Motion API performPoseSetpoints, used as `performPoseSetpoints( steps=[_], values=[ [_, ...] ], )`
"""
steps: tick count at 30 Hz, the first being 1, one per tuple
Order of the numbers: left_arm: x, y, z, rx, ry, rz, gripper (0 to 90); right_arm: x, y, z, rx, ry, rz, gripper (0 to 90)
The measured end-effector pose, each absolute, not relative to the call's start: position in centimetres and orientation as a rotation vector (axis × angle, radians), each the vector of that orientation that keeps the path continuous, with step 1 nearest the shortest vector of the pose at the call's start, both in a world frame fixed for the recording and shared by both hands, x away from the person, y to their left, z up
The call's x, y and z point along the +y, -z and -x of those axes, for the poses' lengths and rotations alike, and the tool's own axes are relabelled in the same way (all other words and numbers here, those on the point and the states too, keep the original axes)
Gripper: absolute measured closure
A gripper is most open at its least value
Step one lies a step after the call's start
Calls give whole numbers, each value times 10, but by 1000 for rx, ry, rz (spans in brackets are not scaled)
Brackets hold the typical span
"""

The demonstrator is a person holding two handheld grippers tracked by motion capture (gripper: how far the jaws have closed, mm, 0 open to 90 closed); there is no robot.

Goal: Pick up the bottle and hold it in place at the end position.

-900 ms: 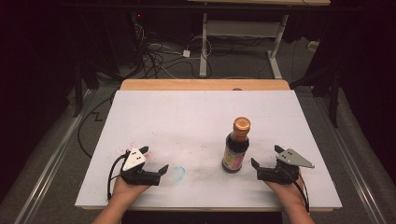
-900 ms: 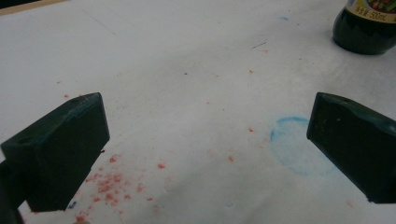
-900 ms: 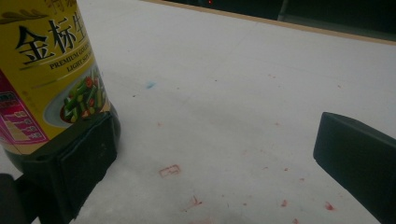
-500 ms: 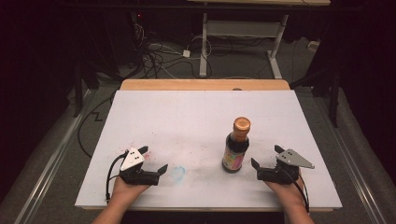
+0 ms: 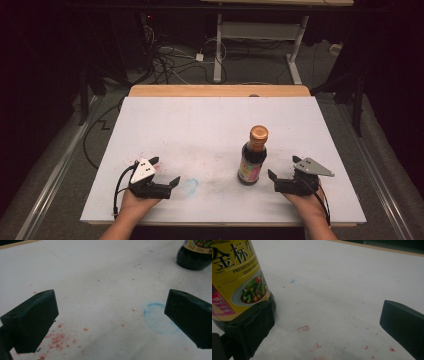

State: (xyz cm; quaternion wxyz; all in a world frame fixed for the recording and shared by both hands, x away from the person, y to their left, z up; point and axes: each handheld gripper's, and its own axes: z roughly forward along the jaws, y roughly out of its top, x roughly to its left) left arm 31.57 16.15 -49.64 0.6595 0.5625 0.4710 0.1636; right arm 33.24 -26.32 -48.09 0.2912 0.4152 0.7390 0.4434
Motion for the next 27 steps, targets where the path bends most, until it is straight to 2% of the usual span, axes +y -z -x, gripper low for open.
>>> performPoseSetpoints(
  steps=[15, 27],
  values=[
    [162, 496, -318, 1084, -341, -1272, 0, -263, 480, -335, 2011, -1192, -1107, 1],
    [162, 496, -317, 1074, -340, -1276, 0, -253, 469, -319, 2042, -1294, -1035, 1]
  ],
)
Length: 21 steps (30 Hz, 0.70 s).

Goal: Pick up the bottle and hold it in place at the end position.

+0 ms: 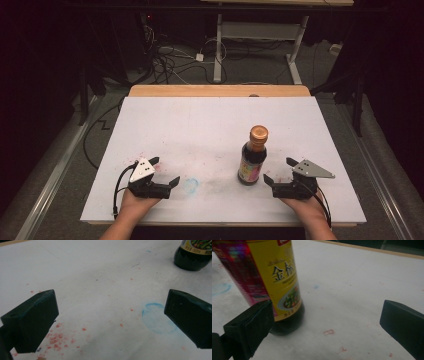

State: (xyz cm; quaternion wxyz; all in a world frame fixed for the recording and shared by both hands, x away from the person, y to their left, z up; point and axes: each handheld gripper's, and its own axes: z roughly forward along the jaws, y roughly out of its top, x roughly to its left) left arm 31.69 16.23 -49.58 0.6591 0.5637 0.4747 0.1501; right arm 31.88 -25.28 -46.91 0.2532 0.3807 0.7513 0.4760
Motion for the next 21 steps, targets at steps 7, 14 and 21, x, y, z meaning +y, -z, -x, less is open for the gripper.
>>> performPoseSetpoints(
  steps=[7, 14, 21],
  values=[
    [163, 496, -317, 1075, -337, -1276, 0, -244, 465, -314, 2057, -1336, -1000, 1],
    [163, 496, -317, 1074, -338, -1277, 0, -234, 465, -311, 2076, -1364, -976, 1],
    [162, 496, -317, 1075, -338, -1281, 0, -225, 465, -312, 2085, -1382, -971, 2]
  ],
)
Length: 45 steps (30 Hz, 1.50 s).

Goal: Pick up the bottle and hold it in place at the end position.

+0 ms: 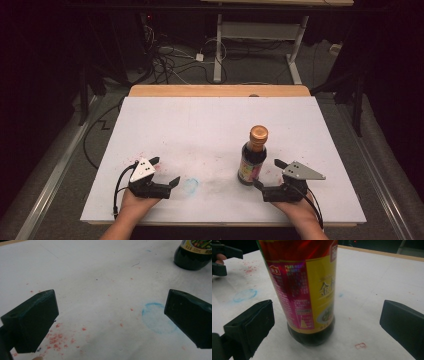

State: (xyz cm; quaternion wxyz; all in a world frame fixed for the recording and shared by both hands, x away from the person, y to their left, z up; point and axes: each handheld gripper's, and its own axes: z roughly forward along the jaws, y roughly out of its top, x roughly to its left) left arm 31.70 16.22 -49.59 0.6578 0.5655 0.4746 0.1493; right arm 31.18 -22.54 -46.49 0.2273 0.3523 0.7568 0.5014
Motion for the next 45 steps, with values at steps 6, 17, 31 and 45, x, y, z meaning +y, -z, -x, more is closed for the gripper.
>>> performPoseSetpoints(
  steps=[6, 17, 31, 45],
  values=[
    [162, 496, -317, 1072, -339, -1285, 0, -216, 464, -313, 2091, -1395, -952, 14],
    [161, 496, -317, 1067, -342, -1294, 0, -203, 459, -317, 2084, -1419, -923, 79],
    [161, 497, -316, 1061, -348, -1297, 0, -193, 448, -328, 2052, -1461, -912, 165],
    [161, 497, -316, 1062, -349, -1299, 0, -189, 441, -327, 2036, -1458, -875, 296]
  ],
)
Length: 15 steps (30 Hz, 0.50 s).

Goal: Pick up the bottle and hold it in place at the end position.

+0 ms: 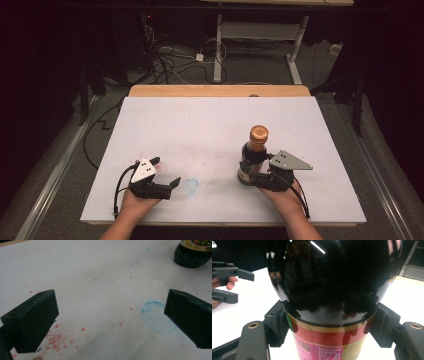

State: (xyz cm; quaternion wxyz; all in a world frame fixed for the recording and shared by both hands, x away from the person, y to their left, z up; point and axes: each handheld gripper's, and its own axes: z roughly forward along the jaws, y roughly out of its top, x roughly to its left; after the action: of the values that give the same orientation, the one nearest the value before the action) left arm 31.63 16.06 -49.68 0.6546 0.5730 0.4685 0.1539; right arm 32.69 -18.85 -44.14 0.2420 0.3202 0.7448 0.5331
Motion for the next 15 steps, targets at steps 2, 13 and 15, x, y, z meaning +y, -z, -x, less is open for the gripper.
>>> performPoseSetpoints(
  steps=[2, 13, 15],
  values=[
    [160, 497, -316, 1064, -348, -1298, 0, -188, 440, -326, 2046, -1442, -873, 303],
    [160, 497, -316, 1060, -348, -1301, 0, -186, 436, -327, 2070, -1401, -861, 320],
    [160, 497, -316, 1058, -348, -1300, 0, -183, 434, -329, 2075, -1387, -866, 320]
  ],
)
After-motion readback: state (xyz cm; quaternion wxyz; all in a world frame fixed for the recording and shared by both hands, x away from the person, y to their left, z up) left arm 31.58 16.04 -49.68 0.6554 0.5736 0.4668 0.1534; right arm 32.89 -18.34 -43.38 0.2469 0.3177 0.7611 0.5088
